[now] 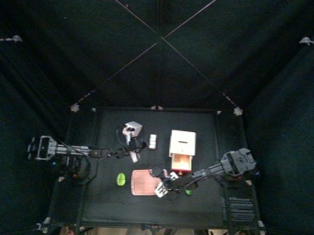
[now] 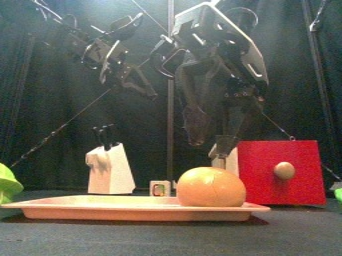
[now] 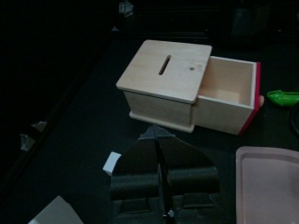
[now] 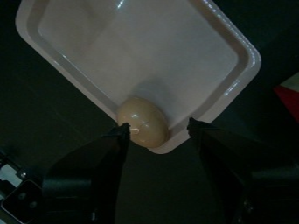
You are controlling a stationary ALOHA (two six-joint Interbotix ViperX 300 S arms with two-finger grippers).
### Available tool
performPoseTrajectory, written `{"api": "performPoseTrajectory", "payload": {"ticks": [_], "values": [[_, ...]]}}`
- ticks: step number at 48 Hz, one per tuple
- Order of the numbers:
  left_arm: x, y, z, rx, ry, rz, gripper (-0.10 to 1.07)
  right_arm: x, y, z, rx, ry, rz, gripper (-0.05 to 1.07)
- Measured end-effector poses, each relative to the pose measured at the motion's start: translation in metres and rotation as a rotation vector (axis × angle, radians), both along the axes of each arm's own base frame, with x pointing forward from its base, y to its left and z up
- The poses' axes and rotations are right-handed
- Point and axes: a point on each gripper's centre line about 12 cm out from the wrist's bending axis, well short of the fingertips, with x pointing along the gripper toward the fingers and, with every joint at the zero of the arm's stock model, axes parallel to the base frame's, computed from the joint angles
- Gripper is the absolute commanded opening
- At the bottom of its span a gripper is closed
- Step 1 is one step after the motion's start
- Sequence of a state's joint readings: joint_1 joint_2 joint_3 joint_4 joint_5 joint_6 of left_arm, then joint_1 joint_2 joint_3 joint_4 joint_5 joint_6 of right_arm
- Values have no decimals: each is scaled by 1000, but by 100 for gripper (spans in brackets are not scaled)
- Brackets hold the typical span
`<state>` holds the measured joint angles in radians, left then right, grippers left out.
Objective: Grab egg
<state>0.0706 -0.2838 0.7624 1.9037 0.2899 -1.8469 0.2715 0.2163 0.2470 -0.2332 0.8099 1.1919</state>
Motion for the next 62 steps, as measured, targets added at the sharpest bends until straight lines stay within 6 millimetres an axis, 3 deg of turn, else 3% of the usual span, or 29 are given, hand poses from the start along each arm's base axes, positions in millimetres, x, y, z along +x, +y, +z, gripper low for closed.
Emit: {"api": "performPoseTrajectory", "payload": {"ticks": [18,62], "values": [[0,0,0,1,0,-1,9,6,5,-17,-22,38,106,89],[-2,2,-3,2,7,5,9,5,13,-41,-34,86,129,89]]}}
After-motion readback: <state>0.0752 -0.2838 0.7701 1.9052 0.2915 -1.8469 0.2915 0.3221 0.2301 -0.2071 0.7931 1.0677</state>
